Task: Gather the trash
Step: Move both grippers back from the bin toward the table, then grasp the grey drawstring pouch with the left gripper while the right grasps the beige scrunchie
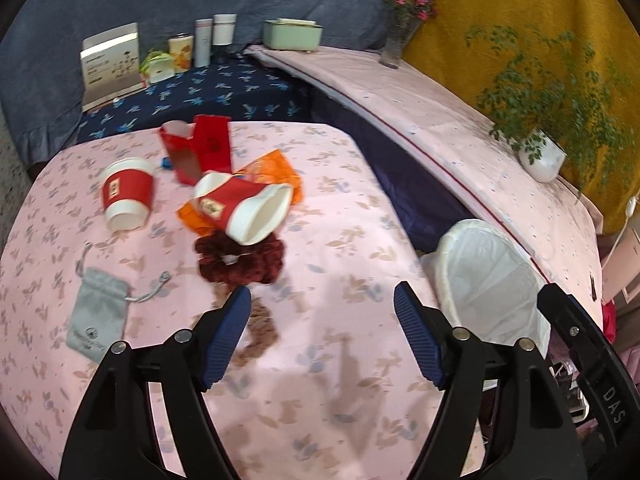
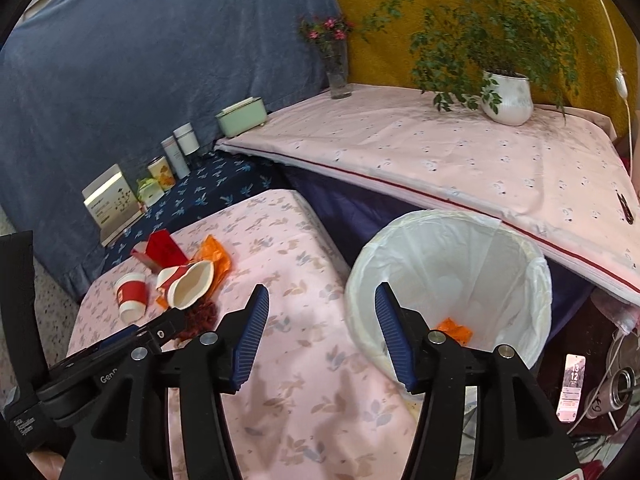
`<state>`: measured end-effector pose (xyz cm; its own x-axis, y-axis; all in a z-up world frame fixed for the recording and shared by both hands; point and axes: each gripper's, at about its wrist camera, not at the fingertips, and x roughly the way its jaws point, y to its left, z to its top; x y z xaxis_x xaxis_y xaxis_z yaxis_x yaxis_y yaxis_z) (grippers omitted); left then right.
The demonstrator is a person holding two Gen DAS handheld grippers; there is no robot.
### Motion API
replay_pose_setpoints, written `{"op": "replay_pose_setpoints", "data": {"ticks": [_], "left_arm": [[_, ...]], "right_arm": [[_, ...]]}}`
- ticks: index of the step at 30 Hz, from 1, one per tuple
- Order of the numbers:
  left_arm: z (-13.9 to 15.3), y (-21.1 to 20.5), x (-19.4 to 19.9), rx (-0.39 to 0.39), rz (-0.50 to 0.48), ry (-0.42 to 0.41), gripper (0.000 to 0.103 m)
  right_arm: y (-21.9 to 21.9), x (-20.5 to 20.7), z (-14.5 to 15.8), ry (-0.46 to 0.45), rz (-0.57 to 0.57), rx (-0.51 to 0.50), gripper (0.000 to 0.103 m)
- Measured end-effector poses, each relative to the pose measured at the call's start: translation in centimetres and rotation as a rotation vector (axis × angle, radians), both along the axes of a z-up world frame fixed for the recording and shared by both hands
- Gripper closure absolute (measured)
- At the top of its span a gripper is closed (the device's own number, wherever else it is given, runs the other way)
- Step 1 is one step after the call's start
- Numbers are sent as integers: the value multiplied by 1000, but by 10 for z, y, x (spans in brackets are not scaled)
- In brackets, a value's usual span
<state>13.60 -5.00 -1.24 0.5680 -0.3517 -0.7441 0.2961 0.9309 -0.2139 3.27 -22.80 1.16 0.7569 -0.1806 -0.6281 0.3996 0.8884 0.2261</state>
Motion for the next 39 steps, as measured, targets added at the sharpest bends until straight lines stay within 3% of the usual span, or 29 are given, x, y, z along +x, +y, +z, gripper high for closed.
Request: {"op": "replay_pose_setpoints", "data": {"ticks": [8,13,20,28,39], "left_arm": [[-11,60,6,8,122,10,26],[-21,98,8,34,211,4,16],[-45,144,13,77,297,43,14],[-68,174,21,127,331,80,11],[-99,185,36,161,299,152,10]], "right_arm": [[42,13,-5,28,82,-19,45],[66,25,-13,53,129,-15,43],[100,42,-34,108,190,-15,43],[128,65,-62,176,233,-16,43],[143,97,-98,253,238,-13,43]]}}
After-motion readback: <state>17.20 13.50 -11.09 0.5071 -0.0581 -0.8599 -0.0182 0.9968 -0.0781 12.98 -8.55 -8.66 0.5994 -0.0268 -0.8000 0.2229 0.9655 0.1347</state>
